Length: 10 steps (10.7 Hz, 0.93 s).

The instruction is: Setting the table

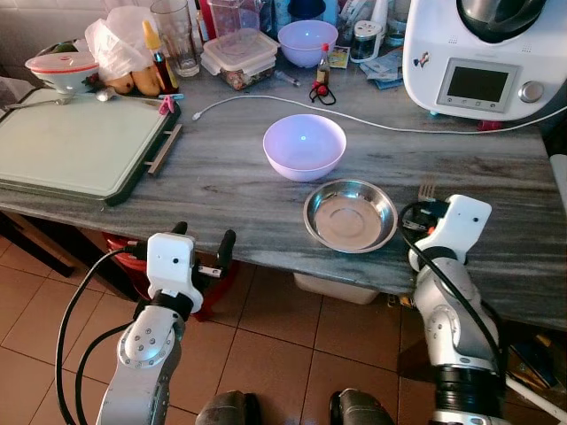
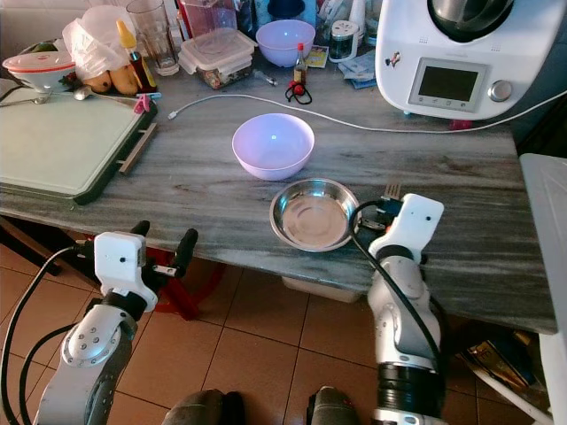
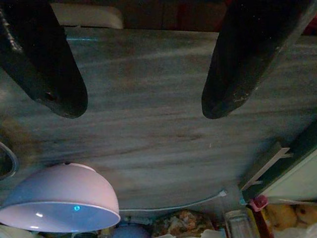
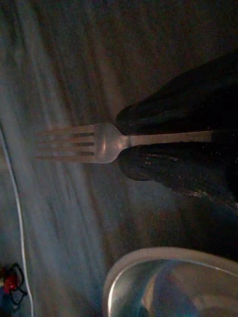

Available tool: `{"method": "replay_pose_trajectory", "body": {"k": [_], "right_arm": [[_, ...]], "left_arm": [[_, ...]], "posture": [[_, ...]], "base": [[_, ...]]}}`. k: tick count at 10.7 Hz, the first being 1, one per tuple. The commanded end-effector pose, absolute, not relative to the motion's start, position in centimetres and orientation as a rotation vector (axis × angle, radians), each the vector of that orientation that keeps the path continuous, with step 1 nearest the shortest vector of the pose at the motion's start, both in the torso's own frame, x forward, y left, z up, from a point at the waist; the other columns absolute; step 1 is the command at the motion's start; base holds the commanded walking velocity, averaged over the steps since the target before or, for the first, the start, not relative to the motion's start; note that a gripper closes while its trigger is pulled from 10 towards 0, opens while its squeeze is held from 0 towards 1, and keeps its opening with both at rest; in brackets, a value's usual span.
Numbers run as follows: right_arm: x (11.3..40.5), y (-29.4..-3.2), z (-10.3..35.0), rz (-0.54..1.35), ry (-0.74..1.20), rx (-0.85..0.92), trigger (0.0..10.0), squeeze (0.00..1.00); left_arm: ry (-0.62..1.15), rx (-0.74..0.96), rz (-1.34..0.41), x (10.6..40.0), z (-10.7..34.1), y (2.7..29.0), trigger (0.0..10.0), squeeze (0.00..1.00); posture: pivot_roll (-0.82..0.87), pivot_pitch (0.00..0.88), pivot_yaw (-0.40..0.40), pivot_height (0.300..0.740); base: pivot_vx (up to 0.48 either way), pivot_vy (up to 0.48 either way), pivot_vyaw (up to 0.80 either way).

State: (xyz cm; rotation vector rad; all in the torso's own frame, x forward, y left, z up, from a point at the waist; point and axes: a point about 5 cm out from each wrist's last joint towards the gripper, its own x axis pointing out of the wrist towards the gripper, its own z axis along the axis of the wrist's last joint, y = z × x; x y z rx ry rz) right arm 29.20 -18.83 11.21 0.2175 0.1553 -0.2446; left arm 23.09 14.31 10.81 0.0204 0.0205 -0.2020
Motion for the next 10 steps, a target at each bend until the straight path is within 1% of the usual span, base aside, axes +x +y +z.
{"method": "replay_pose_trajectory", "body": {"k": [1,5,6,7,10], "right_arm": [[28.76,-18.44,10.08,-0.243,0.216,0.236,10.0,0.0],[28.43,-18.26,9.44,-0.217,0.27,0.23,10.0,0.01],[28.37,-18.43,9.4,-0.222,0.273,0.233,10.0,0.75],[28.37,-18.52,9.52,-0.216,0.273,0.232,10.0,1.0],[28.28,-18.81,9.82,-0.219,0.264,0.226,10.0,1.0]], "left_arm": [[0.019,0.026,-0.213,22.97,11.01,14.24,10.0,0.0],[0.021,0.02,-0.216,23.06,10.96,14.09,10.0,0.0],[0.021,0.02,-0.214,23.08,10.94,14.09,10.0,0.0],[0.021,0.019,-0.215,23.08,10.93,14.05,10.0,0.0],[0.018,0.019,-0.216,23.12,10.93,13.98,10.0,0.0]], "posture": [[0.0,0.135,0.076,0.74],[0.0,0.136,0.072,0.74],[0.0,0.135,0.07,0.74],[-0.01,0.135,0.07,0.74],[-0.01,0.133,0.066,0.74]], "base": [[0.0,0.0,0.0],[0.0,0.0,0.0],[0.0,0.0,0.0],[0.0,0.0,0.0],[0.0,0.0,0.0]]}}
